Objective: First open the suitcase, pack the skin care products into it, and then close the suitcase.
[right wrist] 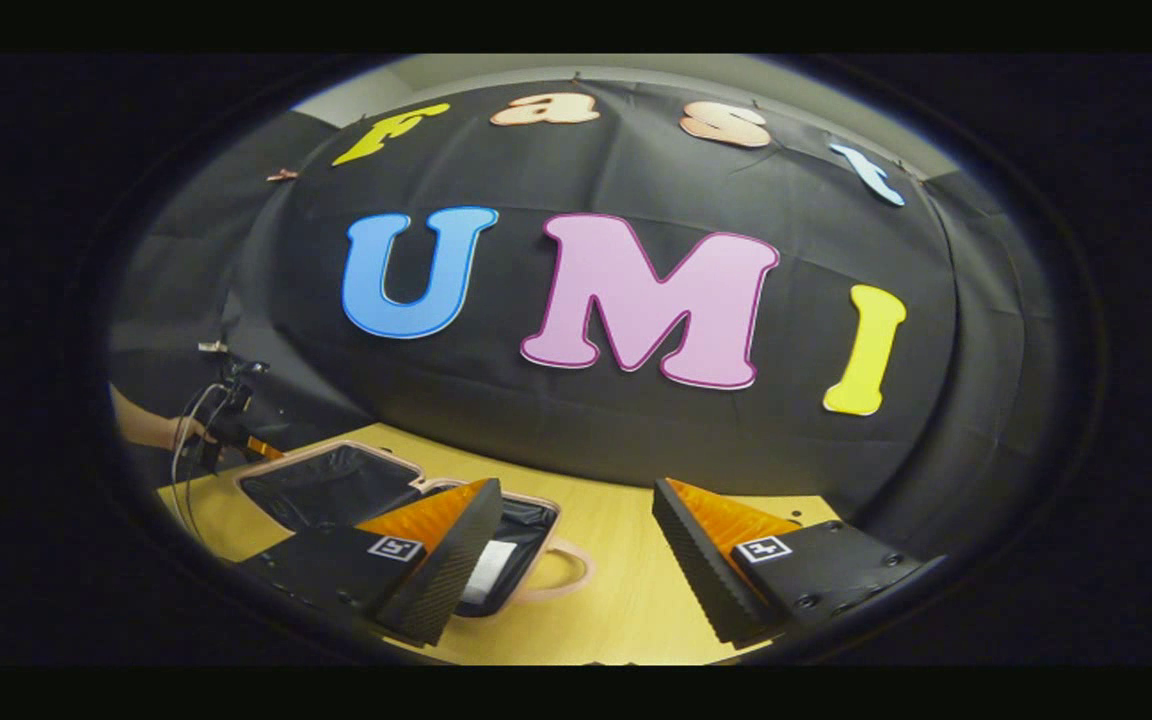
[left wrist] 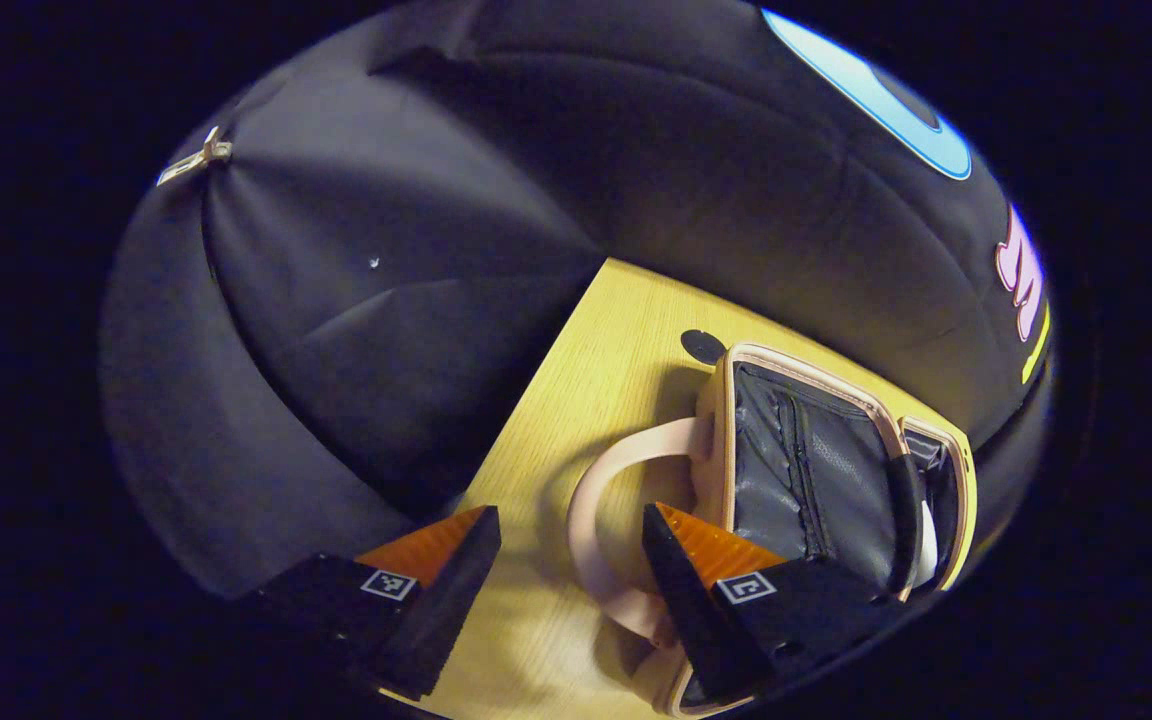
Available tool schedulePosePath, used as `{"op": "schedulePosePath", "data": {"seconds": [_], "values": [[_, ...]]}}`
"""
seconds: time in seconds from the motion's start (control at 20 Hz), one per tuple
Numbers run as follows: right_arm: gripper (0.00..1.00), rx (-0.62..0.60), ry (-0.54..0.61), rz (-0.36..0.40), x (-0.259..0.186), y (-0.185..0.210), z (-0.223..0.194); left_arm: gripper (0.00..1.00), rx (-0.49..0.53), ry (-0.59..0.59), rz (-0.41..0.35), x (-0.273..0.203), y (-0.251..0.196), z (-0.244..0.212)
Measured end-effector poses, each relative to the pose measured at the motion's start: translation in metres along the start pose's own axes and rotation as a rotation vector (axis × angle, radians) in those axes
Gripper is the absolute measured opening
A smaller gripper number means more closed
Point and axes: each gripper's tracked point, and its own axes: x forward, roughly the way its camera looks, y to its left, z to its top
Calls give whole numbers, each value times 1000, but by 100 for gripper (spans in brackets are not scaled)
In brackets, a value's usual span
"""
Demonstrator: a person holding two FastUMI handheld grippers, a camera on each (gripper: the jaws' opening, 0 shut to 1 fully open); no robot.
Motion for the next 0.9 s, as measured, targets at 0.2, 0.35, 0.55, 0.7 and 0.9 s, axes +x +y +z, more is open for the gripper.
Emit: {"op": "schedulePosePath", "data": {"seconds": [0.2,0.35,0.55,0.7,0.9], "values": [[97,-45,-11,-17,-4,-6,0,75,-49,74,-32,13,4,-7],[97,-56,-13,-21,-4,-6,-1,40,-73,77,-23,20,1,-5],[99,10,19,-21,-4,-6,-12,19,-44,83,4,20,2,-2],[97,1,17,-31,-4,-14,-13,15,-63,30,4,6,-1,13],[97,-26,6,-24,-4,-18,-11,10,45,-14,44,-19,-10,34]]}}
